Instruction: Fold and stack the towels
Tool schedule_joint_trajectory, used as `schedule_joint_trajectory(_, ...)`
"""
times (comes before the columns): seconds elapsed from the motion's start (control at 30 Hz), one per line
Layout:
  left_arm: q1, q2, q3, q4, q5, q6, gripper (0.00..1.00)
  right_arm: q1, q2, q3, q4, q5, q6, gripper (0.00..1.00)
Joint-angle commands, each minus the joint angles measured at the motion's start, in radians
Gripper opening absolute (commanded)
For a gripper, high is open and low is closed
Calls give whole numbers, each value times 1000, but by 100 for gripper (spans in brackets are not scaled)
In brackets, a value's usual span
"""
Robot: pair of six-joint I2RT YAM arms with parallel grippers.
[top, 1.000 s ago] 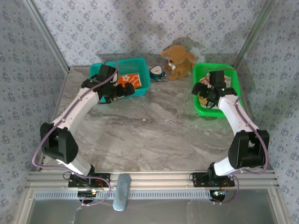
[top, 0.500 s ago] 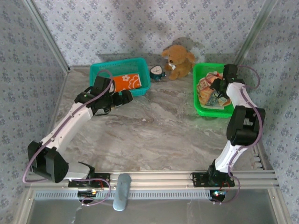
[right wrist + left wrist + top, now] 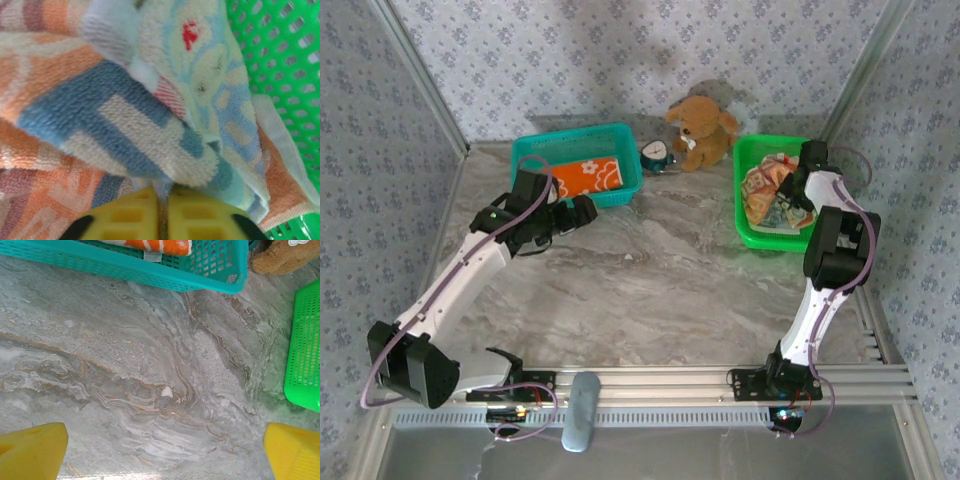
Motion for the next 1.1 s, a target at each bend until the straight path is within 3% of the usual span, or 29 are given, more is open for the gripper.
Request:
schedule_joint_trajectory(0.0, -4, -30, -6, -19, -29, 7, 99, 0, -82, 15, -13, 39, -10, 0)
schedule_joint_trajectory(0.53, -1, 27, 1, 36, 18, 22, 100, 123, -542, 79, -68, 89, -42, 0)
schedule_joint_trajectory(0.83, 1, 26, 0, 39, 31, 39, 99, 326, -597, 341, -137, 70, -104, 0)
schedule_joint_trajectory(1.07, 18, -11, -18, 23, 23, 43, 100, 578, -604, 366, -183, 55, -33, 0)
